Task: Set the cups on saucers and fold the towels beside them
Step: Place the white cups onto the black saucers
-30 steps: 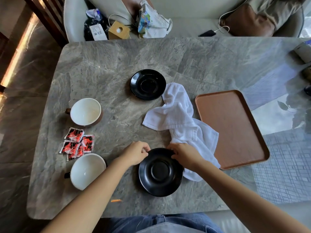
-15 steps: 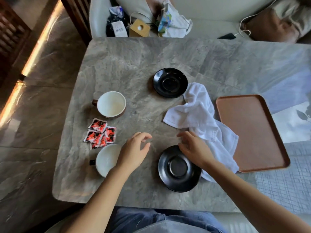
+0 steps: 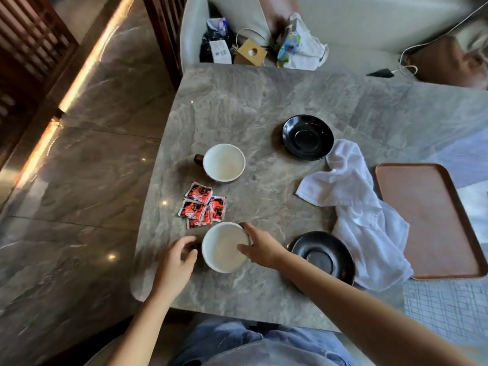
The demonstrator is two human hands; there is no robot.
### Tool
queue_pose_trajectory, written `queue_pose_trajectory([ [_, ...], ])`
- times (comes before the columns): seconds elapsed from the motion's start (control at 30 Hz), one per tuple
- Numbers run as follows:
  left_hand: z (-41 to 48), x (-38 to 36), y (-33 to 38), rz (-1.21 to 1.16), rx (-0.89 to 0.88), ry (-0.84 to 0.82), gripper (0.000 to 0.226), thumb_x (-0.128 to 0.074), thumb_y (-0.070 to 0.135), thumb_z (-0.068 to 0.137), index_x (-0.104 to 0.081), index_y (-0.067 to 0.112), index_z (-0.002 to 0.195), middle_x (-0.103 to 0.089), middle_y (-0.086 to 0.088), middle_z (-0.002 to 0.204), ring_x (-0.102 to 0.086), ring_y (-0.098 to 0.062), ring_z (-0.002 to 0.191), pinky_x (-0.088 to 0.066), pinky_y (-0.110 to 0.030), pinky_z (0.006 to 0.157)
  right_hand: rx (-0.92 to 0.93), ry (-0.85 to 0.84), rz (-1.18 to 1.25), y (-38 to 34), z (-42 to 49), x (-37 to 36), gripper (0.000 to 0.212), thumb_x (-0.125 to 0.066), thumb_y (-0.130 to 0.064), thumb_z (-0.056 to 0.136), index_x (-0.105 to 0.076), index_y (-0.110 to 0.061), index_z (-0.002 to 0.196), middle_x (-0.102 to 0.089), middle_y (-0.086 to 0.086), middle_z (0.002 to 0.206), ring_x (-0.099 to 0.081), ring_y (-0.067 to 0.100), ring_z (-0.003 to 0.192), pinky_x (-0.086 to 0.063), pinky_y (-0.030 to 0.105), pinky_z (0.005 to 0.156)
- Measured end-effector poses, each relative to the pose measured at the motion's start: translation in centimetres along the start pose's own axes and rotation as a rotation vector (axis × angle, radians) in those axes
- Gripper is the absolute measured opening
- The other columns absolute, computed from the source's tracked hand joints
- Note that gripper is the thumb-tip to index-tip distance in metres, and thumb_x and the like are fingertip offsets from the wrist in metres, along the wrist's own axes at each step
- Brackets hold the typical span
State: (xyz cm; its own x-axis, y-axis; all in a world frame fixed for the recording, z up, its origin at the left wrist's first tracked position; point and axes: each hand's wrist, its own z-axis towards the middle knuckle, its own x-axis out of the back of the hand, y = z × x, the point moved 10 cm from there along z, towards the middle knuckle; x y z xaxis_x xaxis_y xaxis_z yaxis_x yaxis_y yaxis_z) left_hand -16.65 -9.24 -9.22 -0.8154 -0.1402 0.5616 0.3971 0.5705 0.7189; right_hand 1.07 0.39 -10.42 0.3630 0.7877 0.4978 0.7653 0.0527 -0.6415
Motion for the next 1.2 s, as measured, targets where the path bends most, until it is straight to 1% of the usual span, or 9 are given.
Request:
queue_pose_trajectory([
  [0.17, 0.3, -1.5, -0.5, -0.075, 0.040, -0.192, 0.029, -0.051, 0.015, 0.093, -0.056, 0.013, 0.121, -0.055, 0.004, 0.116, -0.050, -0.009, 0.106, -0.035, -0.022, 0.092, -0.044, 0.096, 0.024, 0.3, 0.0, 0.0, 0.050, -0.048, -0.009, 0.085, -0.043, -0.020, 0.133, -0.061, 0.016, 0.120, -0.062, 0.038, 0.097, -0.052, 0.042, 0.082],
  [0.3, 0.6, -1.7, -0.3, -0.187, 0.088, -0.256, 0.017, -0.050, 0.008, 0.093, -0.056, 0.013, 0.108, -0.061, 0.003, 0.094, -0.058, 0.000, 0.079, -0.043, -0.010, 0.068, -0.083, 0.150, 0.091, 0.7, -0.2, -0.1, 0.051, -0.046, -0.007, 0.080, -0.046, -0.023, 0.129, -0.062, 0.012, 0.116, -0.062, 0.034, 0.094, -0.053, 0.039, 0.075],
  [0.47, 0.4, -2.3, 0.9, -0.261, 0.129, -0.304, 0.008, -0.052, 0.004, 0.091, -0.056, 0.003, 0.084, -0.060, -0.019, 0.083, -0.058, -0.026, 0.082, -0.043, -0.031, 0.074, -0.104, 0.115, 0.221, 1.3, -1.1, -0.7, 0.051, -0.042, -0.003, 0.077, -0.045, -0.023, 0.123, -0.056, 0.006, 0.103, -0.058, 0.023, 0.070, -0.045, 0.020, 0.045],
  [0.7, -0.8, -6.7, 6.8, -0.150, -0.062, -0.437, 0.015, -0.055, 0.015, 0.091, -0.058, 0.011, 0.077, -0.057, 0.001, 0.074, -0.052, -0.012, 0.075, -0.038, -0.022, 0.071, -0.106, 0.178, 0.366, 6.0, -5.7, 4.0, 0.046, -0.042, 0.002, 0.079, -0.046, -0.022, 0.119, -0.053, 0.004, 0.104, -0.059, 0.025, 0.089, -0.050, 0.024, 0.045],
  [0.77, -1.2, -9.1, 9.0, -0.144, -0.132, -0.466, 0.014, -0.055, 0.014, 0.091, -0.060, 0.008, 0.079, -0.060, 0.000, 0.078, -0.055, -0.014, 0.080, -0.040, -0.017, 0.073, -0.118, 0.215, 0.408, 8.1, -7.5, 5.8, 0.043, -0.043, 0.003, 0.081, -0.047, -0.024, 0.114, -0.053, 0.005, 0.103, -0.058, 0.017, 0.085, -0.050, 0.024, 0.045],
  [0.83, -1.5, -11.6, 10.8, -0.104, -0.186, -0.472, 0.013, -0.056, 0.012, 0.090, -0.061, 0.003, 0.083, -0.064, -0.008, 0.095, -0.058, -0.021, 0.093, -0.042, -0.026, 0.084, -0.142, 0.246, 0.432, 10.4, -9.3, 7.1, 0.042, -0.044, 0.003, 0.083, -0.048, -0.025, 0.114, -0.053, 0.006, 0.105, -0.057, 0.017, 0.090, -0.053, 0.027, 0.050],
  [0.9, -1.8, -13.9, 12.0, -0.032, -0.233, -0.456, 0.010, -0.058, 0.011, 0.088, -0.059, 0.007, 0.079, -0.055, -0.009, 0.115, -0.051, -0.018, 0.110, -0.035, -0.023, 0.090, -0.166, 0.282, 0.417, 12.7, -10.9, 8.2, 0.043, -0.045, 0.001, 0.083, -0.048, -0.026, 0.117, -0.053, 0.006, 0.112, -0.054, 0.025, 0.103, -0.056, 0.034, 0.060],
  [1.0, -2.5, -17.2, 13.0, 0.115, -0.289, -0.490, 0.015, -0.057, 0.018, 0.089, -0.052, 0.021, 0.075, -0.038, -0.005, 0.136, -0.033, -0.015, 0.132, -0.022, -0.019, 0.100, -0.222, 0.286, 0.450, 15.5, -12.4, 8.7, 0.043, -0.044, 0.001, 0.085, -0.047, -0.029, 0.116, -0.048, 0.001, 0.114, -0.049, 0.025, 0.107, -0.058, 0.038, 0.060],
  [1.2, -2.6, -20.1, 13.9, 0.210, -0.289, -0.513, 0.012, -0.054, 0.023, 0.091, -0.052, 0.018, 0.080, -0.031, -0.007, 0.145, -0.027, -0.019, 0.139, -0.021, -0.025, 0.105, -0.282, 0.287, 0.451, 18.2, -13.1, 9.1, 0.047, -0.042, -0.002, 0.087, -0.042, -0.026, 0.127, -0.042, -0.001, 0.114, -0.048, 0.023, 0.102, -0.060, 0.044, 0.064],
])
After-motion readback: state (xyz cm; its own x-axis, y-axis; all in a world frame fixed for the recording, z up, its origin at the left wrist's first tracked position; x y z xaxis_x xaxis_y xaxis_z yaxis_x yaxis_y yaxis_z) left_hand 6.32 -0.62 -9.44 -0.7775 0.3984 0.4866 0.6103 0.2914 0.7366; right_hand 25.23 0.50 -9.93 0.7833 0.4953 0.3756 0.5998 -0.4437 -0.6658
